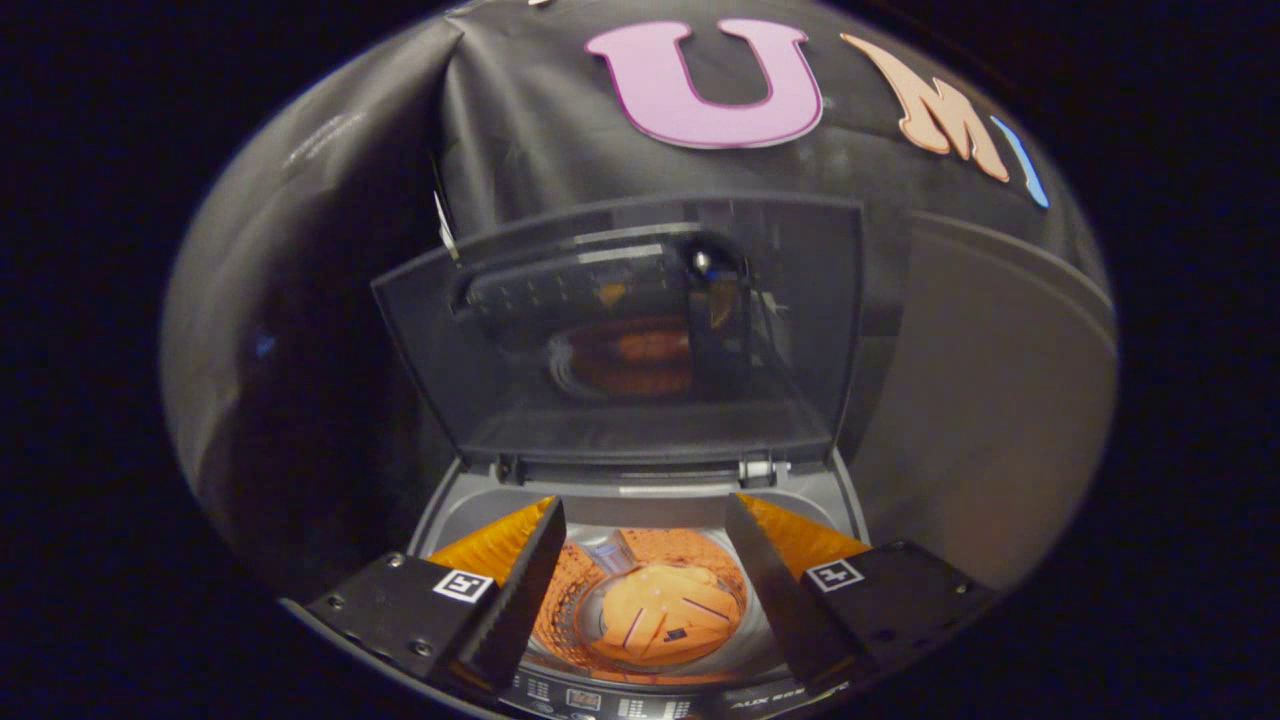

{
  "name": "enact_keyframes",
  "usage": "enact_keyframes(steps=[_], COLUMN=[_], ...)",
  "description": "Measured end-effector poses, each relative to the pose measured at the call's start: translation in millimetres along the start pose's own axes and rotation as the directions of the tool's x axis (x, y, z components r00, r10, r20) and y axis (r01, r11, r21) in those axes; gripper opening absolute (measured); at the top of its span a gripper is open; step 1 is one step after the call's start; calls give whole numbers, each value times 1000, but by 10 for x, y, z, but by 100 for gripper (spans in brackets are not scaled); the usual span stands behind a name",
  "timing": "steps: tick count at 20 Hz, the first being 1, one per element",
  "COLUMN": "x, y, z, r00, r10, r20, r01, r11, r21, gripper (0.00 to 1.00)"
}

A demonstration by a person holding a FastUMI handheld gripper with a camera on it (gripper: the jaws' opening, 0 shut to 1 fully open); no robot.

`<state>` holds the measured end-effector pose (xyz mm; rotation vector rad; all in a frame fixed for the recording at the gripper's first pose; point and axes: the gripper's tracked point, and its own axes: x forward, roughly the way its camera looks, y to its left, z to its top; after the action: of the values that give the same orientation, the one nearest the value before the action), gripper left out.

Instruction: Put the clothes into the washing machine and then close the washing machine lid.

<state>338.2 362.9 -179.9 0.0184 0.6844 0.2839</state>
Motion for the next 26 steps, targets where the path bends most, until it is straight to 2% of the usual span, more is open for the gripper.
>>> enact_keyframes(steps=[8,14,16,18,20,21,24,26], x=[-38,167,355,534,648,724,835,849], y=[252,375,365,398,347,263,259,283], z=[1007,1694,1804,1795,1784,1767,1808,1810], r00=[989,954,949,957,957,956,943,940], r10=[29,38,14,21,-16,-56,-46,-6], r20=[148,298,314,290,289,288,328,341], r01=[-23,-26,-8,-22,24,72,68,38], r11=[999,999,1000,1000,999,996,996,996], r21=[-42,-43,-23,0,-24,-44,-56,-87], gripper=[97,97,97,97,97,97,98,98])
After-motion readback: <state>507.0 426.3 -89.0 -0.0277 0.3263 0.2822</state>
